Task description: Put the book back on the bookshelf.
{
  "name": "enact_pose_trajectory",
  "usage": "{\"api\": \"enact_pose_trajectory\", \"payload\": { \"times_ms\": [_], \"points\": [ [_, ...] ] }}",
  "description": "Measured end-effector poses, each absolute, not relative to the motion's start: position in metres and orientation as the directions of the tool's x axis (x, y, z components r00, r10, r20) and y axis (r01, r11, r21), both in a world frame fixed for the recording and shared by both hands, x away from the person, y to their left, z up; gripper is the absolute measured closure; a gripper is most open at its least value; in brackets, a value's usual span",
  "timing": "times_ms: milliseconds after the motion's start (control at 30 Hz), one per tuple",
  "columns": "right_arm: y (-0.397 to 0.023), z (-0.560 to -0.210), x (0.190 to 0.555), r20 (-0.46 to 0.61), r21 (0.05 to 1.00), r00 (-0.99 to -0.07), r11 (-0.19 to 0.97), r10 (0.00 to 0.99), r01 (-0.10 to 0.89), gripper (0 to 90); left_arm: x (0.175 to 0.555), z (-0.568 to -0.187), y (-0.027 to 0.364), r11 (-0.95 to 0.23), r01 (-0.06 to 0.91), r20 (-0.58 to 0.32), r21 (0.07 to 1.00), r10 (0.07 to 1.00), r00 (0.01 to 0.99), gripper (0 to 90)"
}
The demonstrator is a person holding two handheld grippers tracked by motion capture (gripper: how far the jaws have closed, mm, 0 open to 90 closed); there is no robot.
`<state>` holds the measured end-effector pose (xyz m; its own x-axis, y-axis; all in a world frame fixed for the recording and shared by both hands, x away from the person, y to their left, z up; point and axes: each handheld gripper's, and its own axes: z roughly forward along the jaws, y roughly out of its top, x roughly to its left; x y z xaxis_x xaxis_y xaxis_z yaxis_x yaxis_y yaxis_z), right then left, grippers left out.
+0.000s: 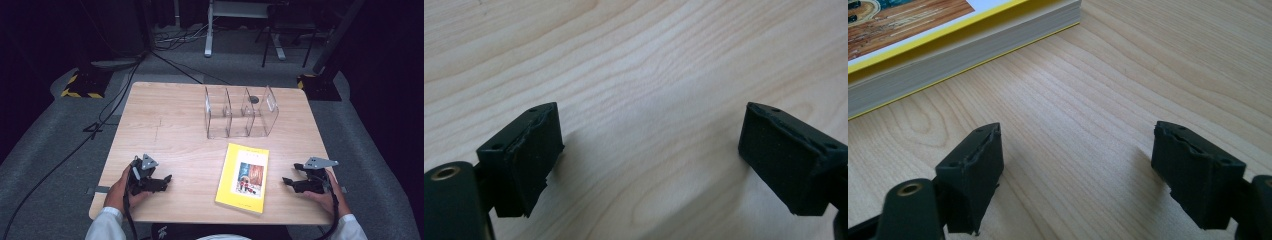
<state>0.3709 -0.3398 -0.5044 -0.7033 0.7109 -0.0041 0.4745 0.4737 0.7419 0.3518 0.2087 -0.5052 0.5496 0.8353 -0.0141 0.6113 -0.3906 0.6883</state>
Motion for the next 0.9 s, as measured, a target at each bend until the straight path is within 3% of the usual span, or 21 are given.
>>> {"api": "enact_pose_trajectory", "payload": {
  "times_ms": [233, 367, 600, 767, 900],
  "points": [
    [-0.337, -0.502, 0.372, -0.006, 0.722, -0.721, 0.502, 0.693, 0.476, 22.5, 0.352, -0.505, 0.194, -0.415, 0.593, -0.010, 0.690, 0.814, 0.581, 14.6],
    [-0.332, -0.497, 0.370, -0.010, 0.687, -0.769, 0.563, 0.639, 0.459, 25.4, 0.343, -0.504, 0.190, -0.491, 0.527, -0.005, 0.693, 0.728, 0.686, 20.3],
    [-0.304, -0.489, 0.367, -0.034, 0.639, -0.857, 0.671, 0.514, 0.377, 34.9, 0.333, -0.505, 0.180, -0.470, 0.541, -0.010, 0.697, 0.748, 0.663, 18.2],
    [-0.282, -0.485, 0.368, -0.047, 0.616, -0.895, 0.719, 0.443, 0.324, 45.1, 0.329, -0.505, 0.174, -0.499, 0.520, -0.020, 0.693, 0.709, 0.705, 17.8],
    [-0.273, -0.482, 0.368, -0.028, 0.586, -0.910, 0.744, 0.415, 0.321, 59.0, 0.326, -0.505, 0.168, -0.530, 0.490, -0.019, 0.692, 0.665, 0.747, 16.9]
  ]
}}
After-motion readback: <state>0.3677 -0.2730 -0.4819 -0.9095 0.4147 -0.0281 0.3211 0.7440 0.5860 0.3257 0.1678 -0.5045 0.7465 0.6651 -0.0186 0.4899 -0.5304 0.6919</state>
